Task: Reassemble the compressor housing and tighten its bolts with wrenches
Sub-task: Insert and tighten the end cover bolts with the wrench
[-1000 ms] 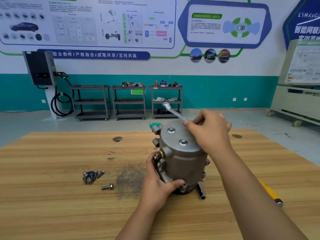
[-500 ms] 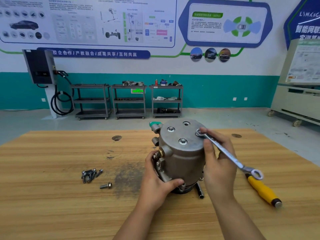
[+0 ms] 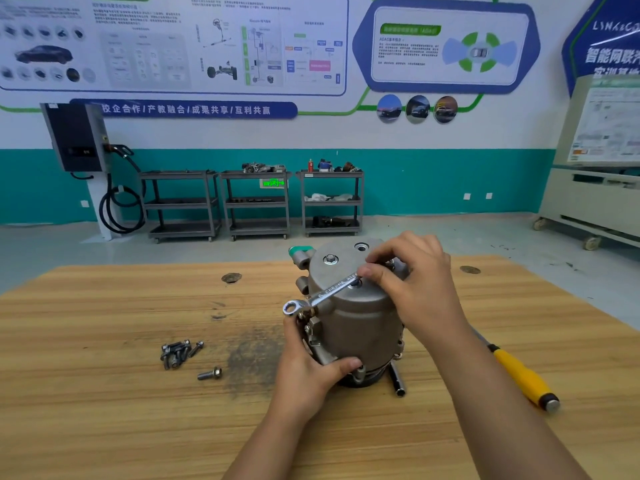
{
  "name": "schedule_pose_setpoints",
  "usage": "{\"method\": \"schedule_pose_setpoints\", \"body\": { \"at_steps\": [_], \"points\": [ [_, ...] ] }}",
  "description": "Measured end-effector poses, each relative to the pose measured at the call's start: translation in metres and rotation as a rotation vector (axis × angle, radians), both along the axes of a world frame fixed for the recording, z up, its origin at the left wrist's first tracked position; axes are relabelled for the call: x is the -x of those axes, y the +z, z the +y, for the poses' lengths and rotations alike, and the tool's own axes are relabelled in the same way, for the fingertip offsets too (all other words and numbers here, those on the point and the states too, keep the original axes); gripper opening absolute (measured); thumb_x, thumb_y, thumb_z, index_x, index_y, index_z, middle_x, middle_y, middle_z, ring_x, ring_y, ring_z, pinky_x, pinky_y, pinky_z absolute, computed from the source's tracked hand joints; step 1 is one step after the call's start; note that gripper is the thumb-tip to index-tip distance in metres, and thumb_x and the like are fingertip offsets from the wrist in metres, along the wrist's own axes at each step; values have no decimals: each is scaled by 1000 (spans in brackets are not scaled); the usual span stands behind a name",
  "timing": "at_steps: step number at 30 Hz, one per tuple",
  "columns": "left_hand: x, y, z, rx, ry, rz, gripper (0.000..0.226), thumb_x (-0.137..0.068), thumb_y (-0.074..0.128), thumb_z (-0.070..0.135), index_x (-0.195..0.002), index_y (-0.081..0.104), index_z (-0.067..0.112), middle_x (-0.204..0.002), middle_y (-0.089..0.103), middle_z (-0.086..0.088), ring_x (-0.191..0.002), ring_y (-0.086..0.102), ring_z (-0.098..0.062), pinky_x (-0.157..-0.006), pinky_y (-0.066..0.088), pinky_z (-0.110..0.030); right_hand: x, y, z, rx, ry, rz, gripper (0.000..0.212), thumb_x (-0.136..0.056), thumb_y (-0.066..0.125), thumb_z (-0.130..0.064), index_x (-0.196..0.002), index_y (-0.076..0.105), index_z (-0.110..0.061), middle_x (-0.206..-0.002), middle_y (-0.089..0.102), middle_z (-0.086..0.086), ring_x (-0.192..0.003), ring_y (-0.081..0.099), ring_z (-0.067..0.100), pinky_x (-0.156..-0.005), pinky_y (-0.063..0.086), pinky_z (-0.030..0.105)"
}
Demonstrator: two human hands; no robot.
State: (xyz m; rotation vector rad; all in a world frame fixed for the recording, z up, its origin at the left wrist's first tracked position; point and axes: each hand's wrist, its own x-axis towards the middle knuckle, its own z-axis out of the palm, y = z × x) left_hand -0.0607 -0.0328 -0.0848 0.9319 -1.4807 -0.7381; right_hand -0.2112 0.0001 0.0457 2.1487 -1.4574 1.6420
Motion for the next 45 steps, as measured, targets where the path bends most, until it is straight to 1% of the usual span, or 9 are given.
{"method": "schedule_pose_setpoints", "body": {
  "at_steps": [9, 12, 14, 16, 20, 24, 31, 39, 45],
  "points": [
    [3, 5, 5, 28, -10, 10, 91, -47, 87, 39, -119, 33, 46, -115, 51, 35, -107, 47, 21, -79, 36, 2, 0, 21, -23, -217, -190, 46, 29, -80, 65, -49, -66, 50, -28, -75, 53, -11, -92, 43, 16, -64, 11, 33],
    [2, 5, 5, 27, -8, 6, 91, -48, 87, 34, -119, 32, 46, -118, 48, 30, -106, 44, 25, -78, 34, 3, 5, 17, -34, -306, -316, -50, 13, -85, 60, -41, -82, 57, -28, -102, 56, -3, -109, 41, 23, -78, 21, 32],
    [2, 5, 5, 33, -7, 0, 91, -48, 89, 32, -118, 32, 46, -118, 47, 30, -105, 43, 26, -77, 34, 4, 10, 12, -36, -399, -259, -312, 15, -84, 58, -30, -97, 58, -22, -108, 55, 1, -112, 43, 25, -86, 35, 35],
    [2, 5, 5, 36, -13, -2, 92, -51, 92, 26, -118, 32, 48, -118, 46, 30, -105, 42, 27, -77, 33, 5, 12, 5, -32, -475, 69, -762, 7, -84, 58, -19, -88, 52, -21, -91, 57, 0, -89, 54, 18, -71, 45, 31],
    [5, 7, 5, 34, -24, 6, 92, -48, 89, 30, -119, 33, 46, -123, 45, 27, -108, 42, 24, -81, 32, 4, 4, -15, -18, -70, 298, -1156, 24, -88, 58, -1, -105, 57, -17, -99, 69, -5, -86, 67, 2, -67, 50, 13],
    [5, 7, 5, 32, -30, 18, 92, -47, 88, 30, -119, 33, 45, -124, 47, 26, -110, 44, 21, -84, 33, 2, -14, -34, -1, 203, 148, -969, 15, -90, 59, -14, -87, 64, -27, -90, 72, -9, -93, 65, 7, -78, 47, 14],
    [0, 5, 4, 26, -29, -12, 95, -50, 88, 34, -121, 29, 50, -122, 51, 25, -110, 49, 15, -82, 38, -2, -26, -66, 18, 262, 31, -323, 37, -89, 52, -18, -126, 54, -15, -131, 53, -9, -124, 39, 11, -106, 32, 24],
    [0, 4, 3, 10, -18, 14, 92, -48, 88, 33, -120, 33, 44, -119, 53, 25, -106, 50, 17, -80, 37, 0, -21, -13, 10, 132, -184, -34, 14, -72, 76, -36, -82, 71, -27, -85, 52, -15, -93, 28, 4, -76, 16, 27],
    [2, 6, 5, 5, -53, 32, 91, -51, 88, 28, -121, 32, 45, -123, 49, 21, -108, 48, 17, -81, 37, 0, -20, 20, -16, -164, -369, 64, 23, -79, 66, -51, -76, 57, -30, -86, 49, -10, -100, 37, 16, -70, 11, 30]
  ]
}}
